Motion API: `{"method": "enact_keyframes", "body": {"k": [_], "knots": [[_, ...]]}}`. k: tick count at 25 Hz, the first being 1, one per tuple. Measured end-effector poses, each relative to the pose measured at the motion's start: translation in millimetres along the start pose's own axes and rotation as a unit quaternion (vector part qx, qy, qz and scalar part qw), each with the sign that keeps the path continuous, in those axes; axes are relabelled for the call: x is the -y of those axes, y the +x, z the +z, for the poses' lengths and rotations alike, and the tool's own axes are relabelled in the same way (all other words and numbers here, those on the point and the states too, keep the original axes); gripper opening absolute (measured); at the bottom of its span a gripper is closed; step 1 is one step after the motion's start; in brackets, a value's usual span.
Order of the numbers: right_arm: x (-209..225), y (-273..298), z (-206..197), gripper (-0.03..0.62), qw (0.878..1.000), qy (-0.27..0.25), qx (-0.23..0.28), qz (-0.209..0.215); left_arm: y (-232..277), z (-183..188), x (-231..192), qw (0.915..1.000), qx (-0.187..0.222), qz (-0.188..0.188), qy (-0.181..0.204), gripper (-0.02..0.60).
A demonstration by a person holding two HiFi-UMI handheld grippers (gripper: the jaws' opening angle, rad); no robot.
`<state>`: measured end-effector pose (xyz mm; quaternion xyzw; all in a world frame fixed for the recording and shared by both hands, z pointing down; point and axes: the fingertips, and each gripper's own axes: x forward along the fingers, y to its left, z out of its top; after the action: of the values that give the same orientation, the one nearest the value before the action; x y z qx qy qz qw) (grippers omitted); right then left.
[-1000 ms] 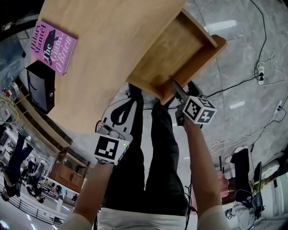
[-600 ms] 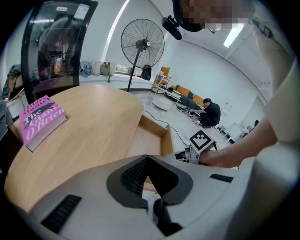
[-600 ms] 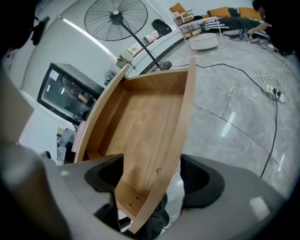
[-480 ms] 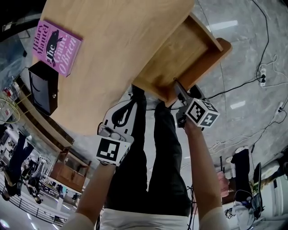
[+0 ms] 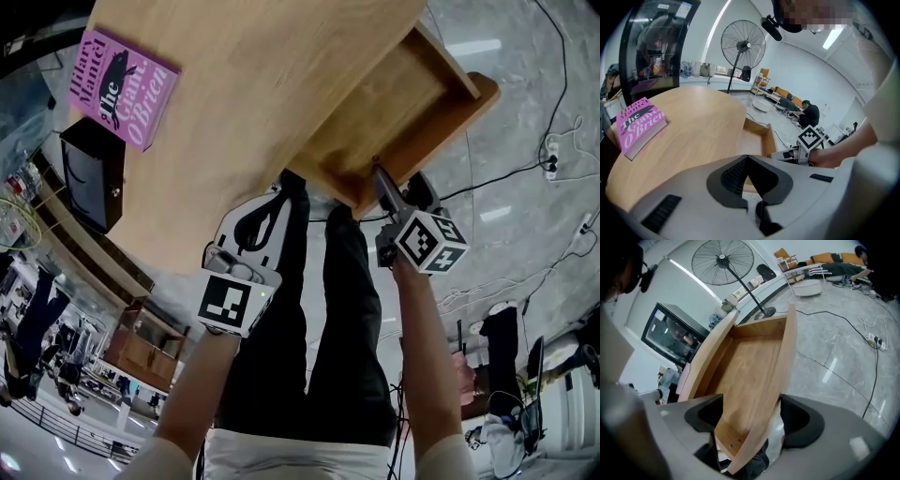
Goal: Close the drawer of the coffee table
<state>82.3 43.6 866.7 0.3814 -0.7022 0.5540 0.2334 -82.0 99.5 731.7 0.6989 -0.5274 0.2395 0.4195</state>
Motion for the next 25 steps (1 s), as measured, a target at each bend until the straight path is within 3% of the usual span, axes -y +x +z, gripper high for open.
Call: {"method": "enact_keyframes", "body": {"k": [3, 10, 15, 19, 25], "knots": [[-6, 1, 7, 0.38, 1.0, -0.001, 0.003, 0.002, 0, 3, -4, 0.9999, 0.009, -0.001, 0.014, 0.008], [-14, -4, 11, 0.38, 1.0, 0.001, 0.014, -0.009, -3, 13, -10, 0.9999, 0.011, -0.004, 0.003, 0.008], [-38, 0, 10, 0.379, 1.0, -0.011, 0.017, 0.009, -5, 18, -21, 0.9996, 0.025, -0.003, 0.013, 0.008], [-49, 7, 16, 0.371, 0.999, -0.015, 0.026, 0.019, -6, 16, -23, 0.9999, 0.014, -0.004, -0.006, 0.008], [-62, 16, 17, 0.37, 0.999, -0.013, 0.03, 0.024, -10, 18, -32, 0.9999, 0.016, -0.006, -0.003, 0.008]]}}
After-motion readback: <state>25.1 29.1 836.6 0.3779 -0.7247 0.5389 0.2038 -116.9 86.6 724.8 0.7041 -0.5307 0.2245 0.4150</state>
